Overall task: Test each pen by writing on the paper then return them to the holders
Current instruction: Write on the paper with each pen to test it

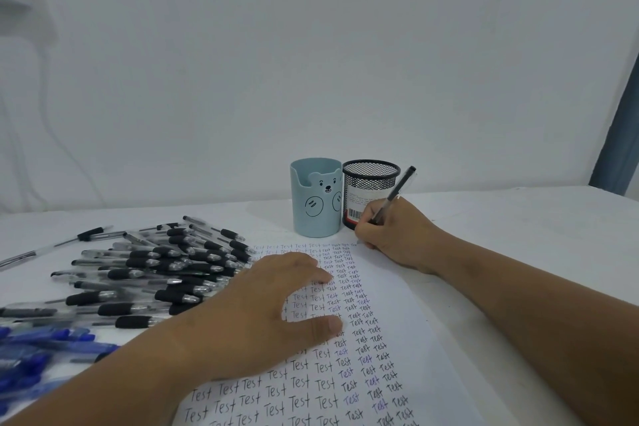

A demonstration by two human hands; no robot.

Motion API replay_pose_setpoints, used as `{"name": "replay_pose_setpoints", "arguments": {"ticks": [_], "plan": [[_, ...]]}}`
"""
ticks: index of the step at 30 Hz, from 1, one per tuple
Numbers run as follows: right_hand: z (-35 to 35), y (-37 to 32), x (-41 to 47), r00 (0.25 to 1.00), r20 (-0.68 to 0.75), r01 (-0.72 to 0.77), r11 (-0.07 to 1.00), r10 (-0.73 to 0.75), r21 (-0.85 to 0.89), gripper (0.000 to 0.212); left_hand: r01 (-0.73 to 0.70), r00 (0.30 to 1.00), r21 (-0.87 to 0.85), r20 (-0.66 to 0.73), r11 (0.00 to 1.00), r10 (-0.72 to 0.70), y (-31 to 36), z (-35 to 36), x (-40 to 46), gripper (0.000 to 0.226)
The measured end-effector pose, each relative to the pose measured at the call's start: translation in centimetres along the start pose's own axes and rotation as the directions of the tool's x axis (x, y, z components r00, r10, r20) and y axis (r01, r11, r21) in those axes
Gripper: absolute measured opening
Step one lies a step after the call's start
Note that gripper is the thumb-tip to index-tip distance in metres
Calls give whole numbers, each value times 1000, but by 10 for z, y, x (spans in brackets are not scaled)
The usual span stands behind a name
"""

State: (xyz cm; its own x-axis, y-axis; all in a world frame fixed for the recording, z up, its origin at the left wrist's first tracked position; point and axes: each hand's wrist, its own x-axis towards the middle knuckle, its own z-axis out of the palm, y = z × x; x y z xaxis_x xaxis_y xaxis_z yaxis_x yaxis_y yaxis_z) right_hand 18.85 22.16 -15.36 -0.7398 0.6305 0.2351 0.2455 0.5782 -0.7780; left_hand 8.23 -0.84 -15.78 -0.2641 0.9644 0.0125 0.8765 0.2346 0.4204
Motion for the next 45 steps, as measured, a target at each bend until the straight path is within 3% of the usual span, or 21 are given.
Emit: {"name": "replay_pose_setpoints", "arguments": {"ticks": [15,17,19,21,23,25,28,33,39,42,45], "plan": [[1,2,0,999,-30,21,998,-22,-53,16,0,1000,-34,-12,999,-1,1,1,-1,72],[0,3,-1,996,-88,17,998,-12,56,17,-2,1000,-25,-12,1000,2,2,1,-1,71],[-2,-1,-5,991,-130,21,950,20,312,24,-2,1000,-21,-10,1000,2,2,1,-2,70],[-6,-6,-11,983,-176,107,923,-44,369,41,0,1000,-27,-8,1000,0,2,1,-3,69],[-8,-10,-13,966,-199,205,960,-166,191,56,3,1000,-31,-7,1000,-4,1,1,-3,69],[-9,-12,-15,960,-153,245,968,-236,45,57,8,1000,-36,-9,999,-8,2,1,-3,69],[-8,-11,-20,941,-61,332,943,-332,-12,40,7,1000,-39,-10,999,-7,4,0,-3,67],[-10,-7,-23,884,-37,438,854,-465,-281,22,8,1000,-51,-11,999,-9,4,0,-3,67],[-11,-5,-22,897,28,420,831,-441,-366,32,5,1000,-48,-16,999,-6,5,0,-3,66],[-24,-3,-15,895,120,438,797,-429,-416,26,14,1000,-47,-24,999,-15,5,1,-3,67],[-50,4,-11,941,223,336,748,-253,-573,13,6,999,-24,-36,1000,-7,4,3,-1,68]]}}
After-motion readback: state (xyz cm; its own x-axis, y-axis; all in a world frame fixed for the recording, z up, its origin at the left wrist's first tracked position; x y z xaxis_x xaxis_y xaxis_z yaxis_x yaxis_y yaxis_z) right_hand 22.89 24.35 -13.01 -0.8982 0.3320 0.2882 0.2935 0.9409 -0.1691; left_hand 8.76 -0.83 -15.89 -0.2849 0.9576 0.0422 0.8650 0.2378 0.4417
